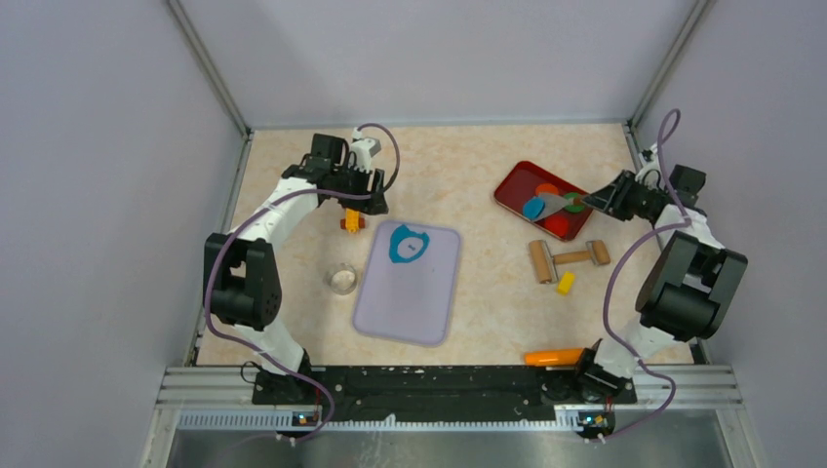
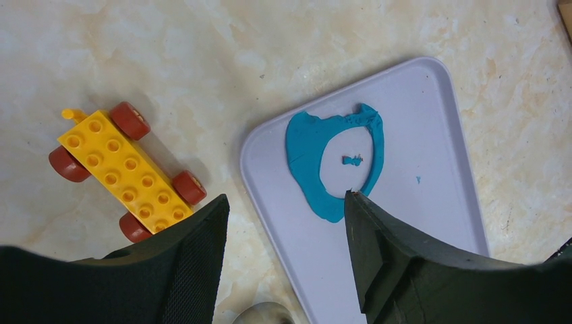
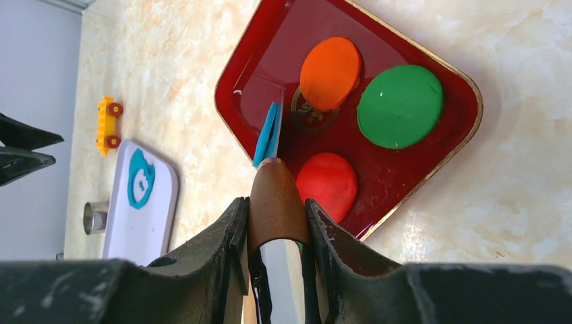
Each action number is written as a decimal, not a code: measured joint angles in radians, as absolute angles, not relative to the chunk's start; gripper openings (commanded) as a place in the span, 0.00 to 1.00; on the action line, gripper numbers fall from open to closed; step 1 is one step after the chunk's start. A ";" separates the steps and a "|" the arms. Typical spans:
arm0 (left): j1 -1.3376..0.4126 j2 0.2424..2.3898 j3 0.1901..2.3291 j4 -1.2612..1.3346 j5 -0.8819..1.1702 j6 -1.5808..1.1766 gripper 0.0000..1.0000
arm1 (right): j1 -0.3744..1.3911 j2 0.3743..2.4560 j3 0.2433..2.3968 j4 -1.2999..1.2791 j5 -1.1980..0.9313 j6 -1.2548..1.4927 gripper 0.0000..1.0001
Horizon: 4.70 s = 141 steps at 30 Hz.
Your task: Roll out the dumpling wrappers from the dough
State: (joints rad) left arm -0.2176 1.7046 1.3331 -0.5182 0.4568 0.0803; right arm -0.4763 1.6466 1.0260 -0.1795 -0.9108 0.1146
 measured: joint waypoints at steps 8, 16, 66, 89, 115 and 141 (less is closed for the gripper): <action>-0.218 1.705 1.322 -0.504 0.457 0.077 0.67 | -0.459 1.665 1.103 -0.282 -0.876 0.072 0.00; -0.218 1.705 1.305 -0.499 0.463 0.072 0.67 | -0.458 1.710 1.174 -0.343 -0.865 0.072 0.00; -0.218 1.705 1.305 -0.473 0.484 0.043 0.68 | -0.284 1.590 1.496 -0.779 -0.603 -0.356 0.00; -0.459 1.308 1.294 -0.198 0.624 0.396 0.73 | -0.041 1.515 1.367 -0.310 -1.051 0.218 0.00; -0.639 1.617 1.414 -0.100 0.574 0.473 0.14 | 0.168 1.548 1.256 0.059 -1.139 0.546 0.00; 0.159 1.378 1.145 -0.758 0.232 0.210 0.00 | -0.100 1.463 1.193 -0.533 -0.727 0.035 0.93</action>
